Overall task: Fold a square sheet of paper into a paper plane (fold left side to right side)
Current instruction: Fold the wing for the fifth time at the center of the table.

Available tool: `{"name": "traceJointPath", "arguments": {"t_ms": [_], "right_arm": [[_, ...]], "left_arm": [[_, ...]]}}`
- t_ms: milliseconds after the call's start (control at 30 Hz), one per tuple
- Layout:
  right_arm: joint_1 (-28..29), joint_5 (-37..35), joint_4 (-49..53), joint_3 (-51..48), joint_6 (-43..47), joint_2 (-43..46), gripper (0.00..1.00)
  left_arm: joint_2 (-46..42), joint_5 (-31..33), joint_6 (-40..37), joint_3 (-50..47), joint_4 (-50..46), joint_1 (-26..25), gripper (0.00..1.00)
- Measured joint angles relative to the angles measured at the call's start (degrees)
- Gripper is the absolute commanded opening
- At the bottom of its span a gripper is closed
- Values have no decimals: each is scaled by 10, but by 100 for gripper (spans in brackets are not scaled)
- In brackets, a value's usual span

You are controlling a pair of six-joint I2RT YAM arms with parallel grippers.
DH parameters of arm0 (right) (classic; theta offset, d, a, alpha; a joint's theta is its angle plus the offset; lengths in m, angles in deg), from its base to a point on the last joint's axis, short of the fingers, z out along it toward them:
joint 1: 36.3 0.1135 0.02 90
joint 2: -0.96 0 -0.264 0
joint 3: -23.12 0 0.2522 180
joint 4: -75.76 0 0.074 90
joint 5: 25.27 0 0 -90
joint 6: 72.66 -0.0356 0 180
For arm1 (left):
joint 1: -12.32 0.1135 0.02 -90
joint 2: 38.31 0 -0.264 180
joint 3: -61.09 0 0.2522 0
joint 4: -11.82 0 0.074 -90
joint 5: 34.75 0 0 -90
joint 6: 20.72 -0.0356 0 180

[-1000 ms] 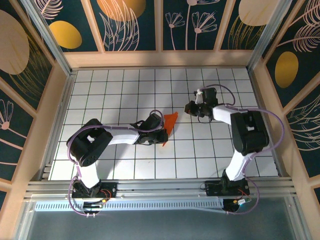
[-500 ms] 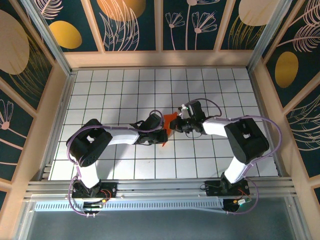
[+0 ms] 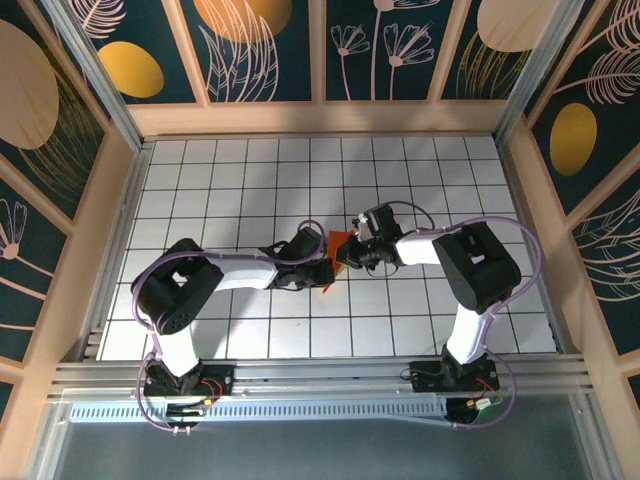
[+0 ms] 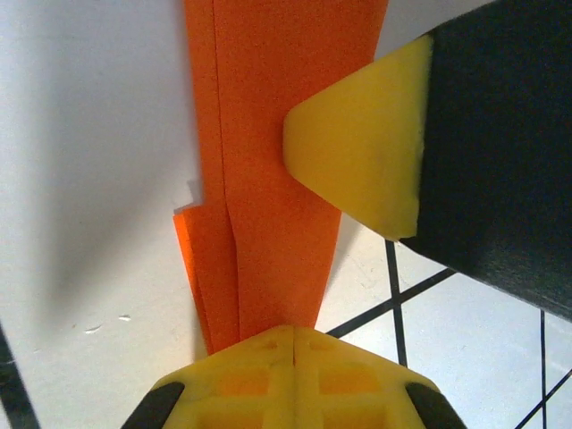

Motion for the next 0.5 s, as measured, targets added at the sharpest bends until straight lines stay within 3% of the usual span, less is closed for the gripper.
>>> {"name": "traceJointPath", "arguments": {"t_ms": [233,500], "right_arm": [[-10,22,2,4,5,-10,0],[-14,35,3,7,16,-13,0]], "left_arm": [[-28,-25,13,-2,-3,5,5],[-50,-103,62,-48,82,18,3]]}}
